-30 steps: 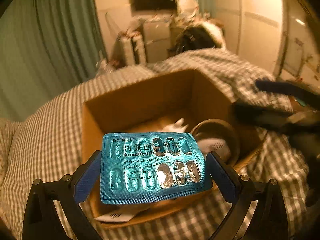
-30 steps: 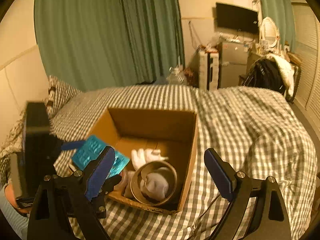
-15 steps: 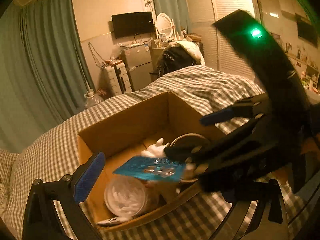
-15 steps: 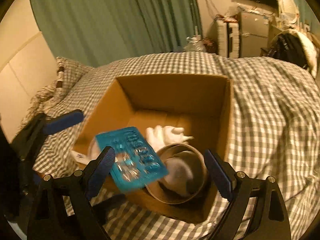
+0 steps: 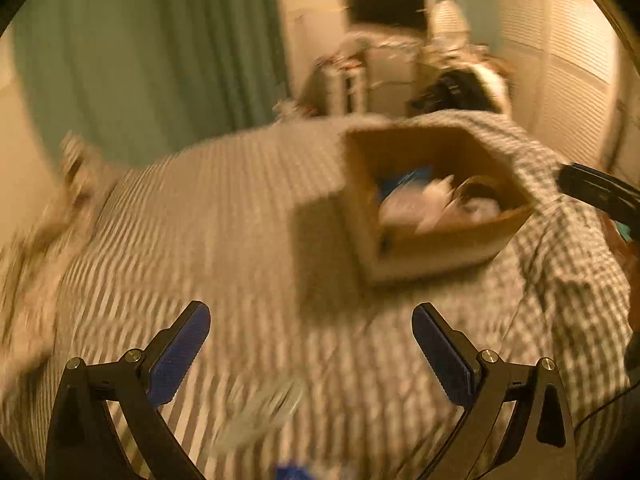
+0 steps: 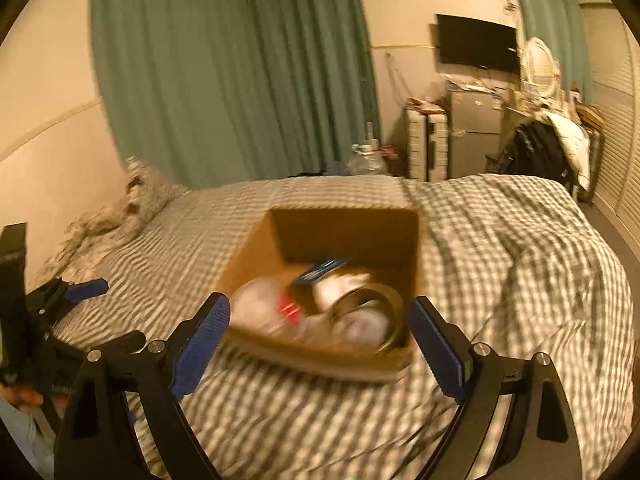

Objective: Organize objects
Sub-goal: 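Grasp the blue Vinda tissue pack with the right gripper, then grasp the grey-green folding hanger with the left gripper while the right gripper holds the tissues, then carry the hanger and tissue pack into the box and release both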

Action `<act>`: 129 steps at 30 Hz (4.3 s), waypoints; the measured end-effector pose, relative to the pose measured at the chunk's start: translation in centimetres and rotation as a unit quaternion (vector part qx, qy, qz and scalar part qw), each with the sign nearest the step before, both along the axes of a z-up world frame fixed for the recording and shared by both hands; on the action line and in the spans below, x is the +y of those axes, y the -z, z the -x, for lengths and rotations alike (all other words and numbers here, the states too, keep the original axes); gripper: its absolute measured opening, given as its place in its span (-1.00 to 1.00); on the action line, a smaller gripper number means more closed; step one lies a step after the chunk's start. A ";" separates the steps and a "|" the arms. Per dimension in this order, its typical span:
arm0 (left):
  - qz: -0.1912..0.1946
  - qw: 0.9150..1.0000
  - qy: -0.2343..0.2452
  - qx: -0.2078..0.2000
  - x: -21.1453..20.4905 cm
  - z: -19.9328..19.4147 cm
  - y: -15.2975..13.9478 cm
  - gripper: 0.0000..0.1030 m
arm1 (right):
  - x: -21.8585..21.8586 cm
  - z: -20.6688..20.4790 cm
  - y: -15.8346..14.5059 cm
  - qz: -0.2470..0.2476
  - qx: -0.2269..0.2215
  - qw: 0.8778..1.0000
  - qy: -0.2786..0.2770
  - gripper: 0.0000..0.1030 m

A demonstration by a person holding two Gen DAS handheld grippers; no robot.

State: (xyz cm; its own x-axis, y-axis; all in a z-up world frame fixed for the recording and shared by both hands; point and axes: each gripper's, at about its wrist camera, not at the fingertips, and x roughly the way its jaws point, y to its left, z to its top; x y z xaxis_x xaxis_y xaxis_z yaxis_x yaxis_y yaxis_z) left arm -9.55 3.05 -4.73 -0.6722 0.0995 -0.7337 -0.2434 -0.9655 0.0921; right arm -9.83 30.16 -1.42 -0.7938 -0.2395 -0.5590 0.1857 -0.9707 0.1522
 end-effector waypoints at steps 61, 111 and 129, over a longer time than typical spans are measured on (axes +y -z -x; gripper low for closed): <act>0.012 0.990 -0.024 -0.139 -4.2 1.8 14.5 0.43 | -14.2 -0.9 14.8 -0.082 -0.139 0.976 -0.145 0.30; -0.050 0.996 0.066 0.040 15.0 13.3 -6.4 0.39 | 1.0 10.2 -5.8 -0.071 0.051 0.996 0.021 0.29; -0.032 0.998 0.056 -0.011 17.9 15.9 0.3 0.76 | 4.6 14.6 1.2 -0.020 -0.032 0.998 0.048 0.60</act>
State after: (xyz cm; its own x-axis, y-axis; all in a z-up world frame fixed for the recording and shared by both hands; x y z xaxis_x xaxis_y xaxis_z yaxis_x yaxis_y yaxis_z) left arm -25.45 20.97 -5.02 -0.6380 0.2198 -0.7380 -0.3514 -0.9359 0.0251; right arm -24.41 34.76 -2.61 -0.7743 -0.1404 -0.6170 0.0829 -0.9892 0.1211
